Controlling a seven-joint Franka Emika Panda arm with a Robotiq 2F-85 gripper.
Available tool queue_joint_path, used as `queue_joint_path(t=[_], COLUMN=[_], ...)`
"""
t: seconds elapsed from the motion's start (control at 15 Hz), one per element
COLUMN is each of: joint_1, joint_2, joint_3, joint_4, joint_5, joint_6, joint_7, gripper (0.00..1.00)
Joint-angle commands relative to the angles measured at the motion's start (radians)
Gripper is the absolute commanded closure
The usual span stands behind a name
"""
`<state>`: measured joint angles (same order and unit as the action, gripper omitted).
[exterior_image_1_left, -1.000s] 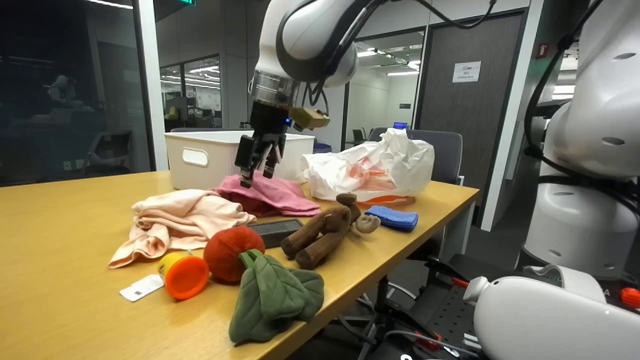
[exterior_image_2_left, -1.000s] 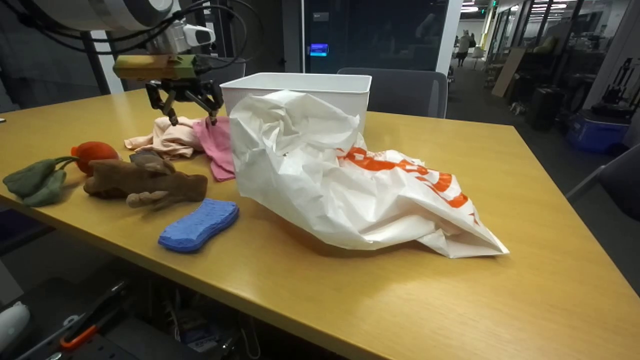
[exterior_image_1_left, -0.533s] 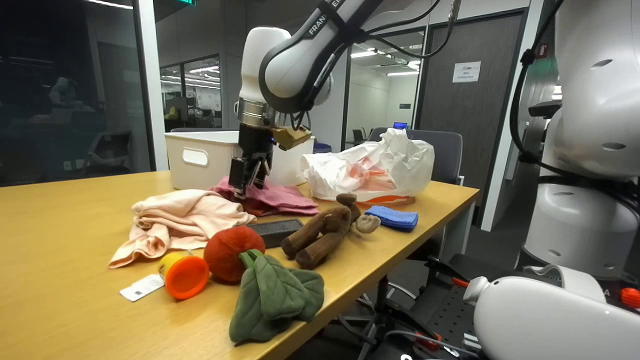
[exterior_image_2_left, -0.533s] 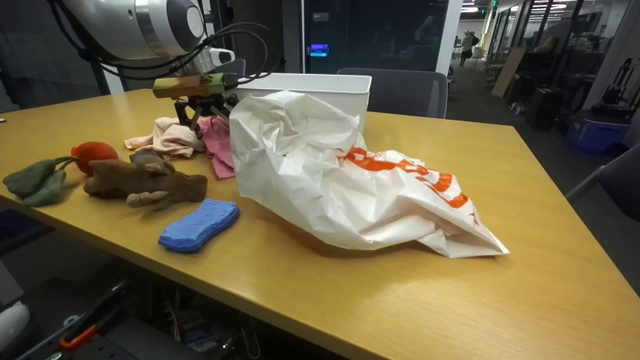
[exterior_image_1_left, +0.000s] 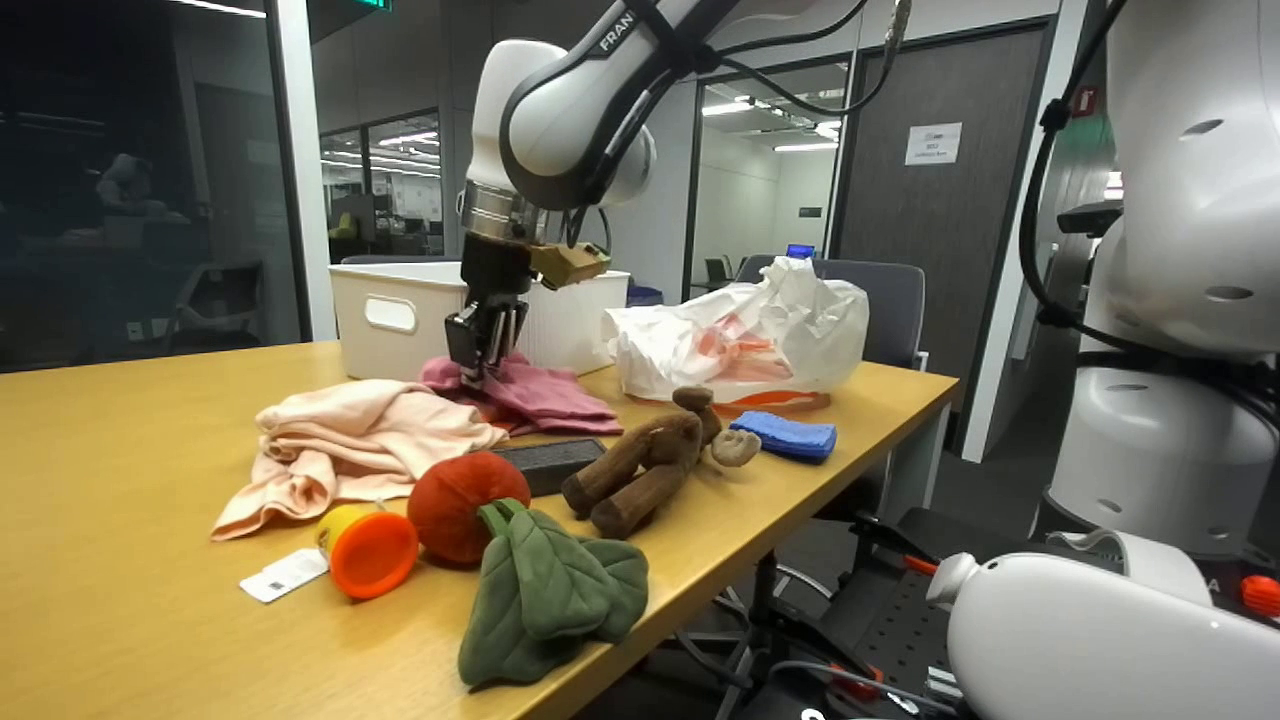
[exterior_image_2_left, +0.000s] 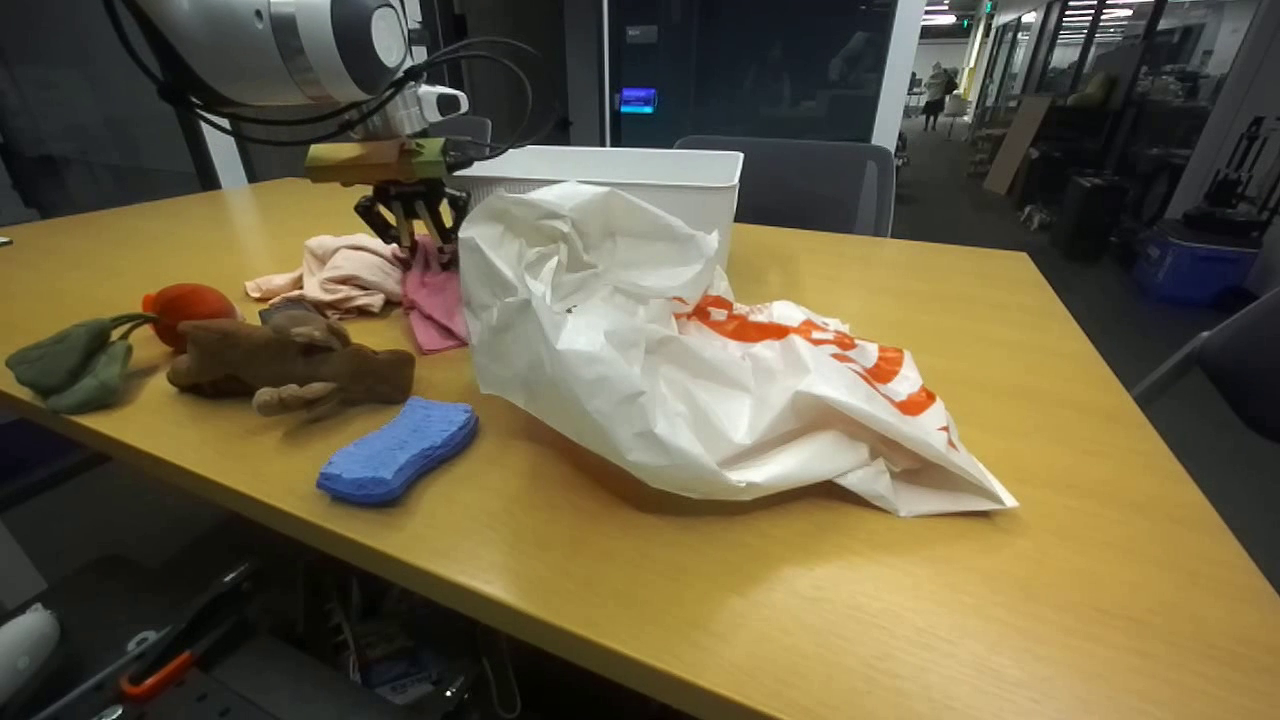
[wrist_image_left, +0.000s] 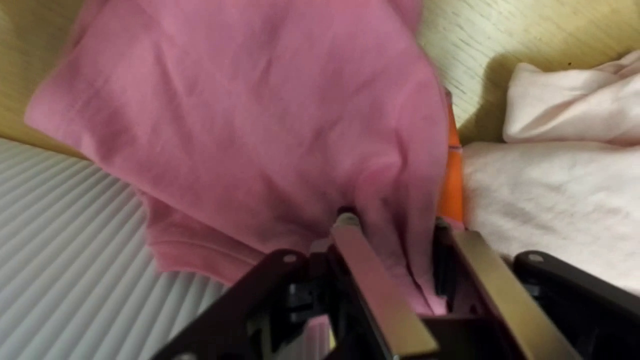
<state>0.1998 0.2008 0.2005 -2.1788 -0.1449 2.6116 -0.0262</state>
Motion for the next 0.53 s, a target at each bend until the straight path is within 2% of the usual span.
queue_joint_path(t=[0.0, 0.07, 0.27, 0.47], joint_1=[-0.001, 0.001, -0.001, 0.006], joint_2=[-0.022, -0.035, -0.133, -0.292], joint_3=[0.003, -0.001, 0.004, 0.005], joint_4=[-0.011, -0.019, -0.062, -0.111], joint_5=[0.036, 0.031, 0.052, 0.057], joint_6=[0.009, -0.013, -0.112, -0.284], joint_7=[-0.024, -0.011, -0.011, 0.022], gripper=[0.97, 1.00, 0.98, 0.98])
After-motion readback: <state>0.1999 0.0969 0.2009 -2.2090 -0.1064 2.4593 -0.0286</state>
